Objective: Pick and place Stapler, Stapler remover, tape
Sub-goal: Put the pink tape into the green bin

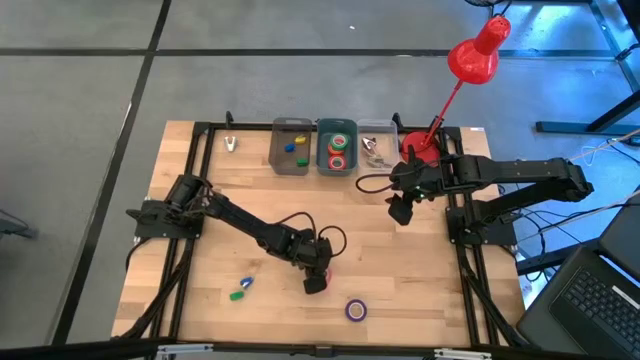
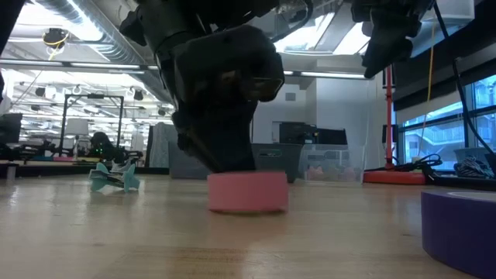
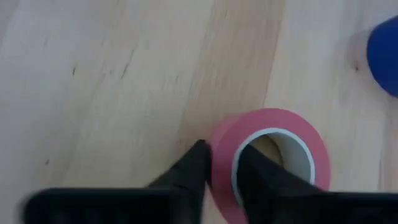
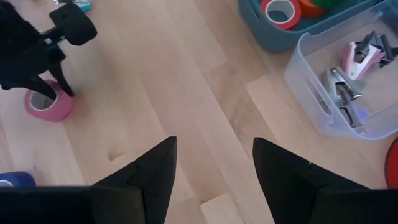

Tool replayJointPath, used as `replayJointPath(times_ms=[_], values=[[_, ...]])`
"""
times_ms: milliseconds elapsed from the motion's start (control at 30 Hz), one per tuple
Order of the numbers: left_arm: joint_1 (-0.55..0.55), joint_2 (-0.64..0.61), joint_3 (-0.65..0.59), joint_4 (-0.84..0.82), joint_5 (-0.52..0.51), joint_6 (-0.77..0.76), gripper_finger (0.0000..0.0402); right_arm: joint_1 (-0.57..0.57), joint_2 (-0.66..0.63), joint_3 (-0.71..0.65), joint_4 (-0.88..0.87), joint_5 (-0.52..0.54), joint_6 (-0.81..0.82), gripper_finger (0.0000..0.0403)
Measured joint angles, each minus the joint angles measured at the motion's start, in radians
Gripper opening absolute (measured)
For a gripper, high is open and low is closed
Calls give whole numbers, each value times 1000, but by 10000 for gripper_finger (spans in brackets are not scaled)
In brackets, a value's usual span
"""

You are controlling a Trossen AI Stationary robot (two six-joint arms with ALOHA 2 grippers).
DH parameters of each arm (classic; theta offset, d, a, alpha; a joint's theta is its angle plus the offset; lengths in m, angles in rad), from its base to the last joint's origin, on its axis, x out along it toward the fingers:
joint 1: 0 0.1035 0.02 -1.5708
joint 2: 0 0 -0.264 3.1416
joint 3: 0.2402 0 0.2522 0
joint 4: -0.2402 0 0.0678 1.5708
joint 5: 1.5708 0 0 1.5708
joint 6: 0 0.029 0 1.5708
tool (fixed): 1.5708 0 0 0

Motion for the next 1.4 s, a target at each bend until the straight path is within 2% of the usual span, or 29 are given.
replayJointPath(times_ms=[33, 67, 200, 300, 433, 600, 767, 967, 1133, 1400], values=[[4, -1, 0, 9, 11, 0, 37, 0, 0, 0, 0, 4, -3, 213], [10, -3, -1, 15, 36, -3, 33, 0, 0, 0, 0, 4, -4, 213], [45, -48, -9, -31, 79, -2, 33, 0, 0, 0, -8, 3, 11, 213], [105, -142, -5, -85, 95, 37, 33, 0, -8, 0, -19, 4, 43, 213], [226, -270, -4, -137, 95, 152, 33, 0, -48, 0, -19, 9, 102, 213], [460, -349, 64, -161, 123, 373, 33, 0, -111, 0, -11, 101, 210, 213], [702, -274, 244, -227, 214, 603, 33, 0, -138, 0, -8, 152, 281, 213], [898, -96, 488, -317, 266, 752, 33, 0, -132, 0, -4, 221, 328, 213], [944, 38, 593, -365, 306, 773, 33, 0, -132, 0, -4, 250, 355, 213], [890, 166, 599, -383, 327, 805, 33, -21, -133, 0, -20, 279, 312, 213]])
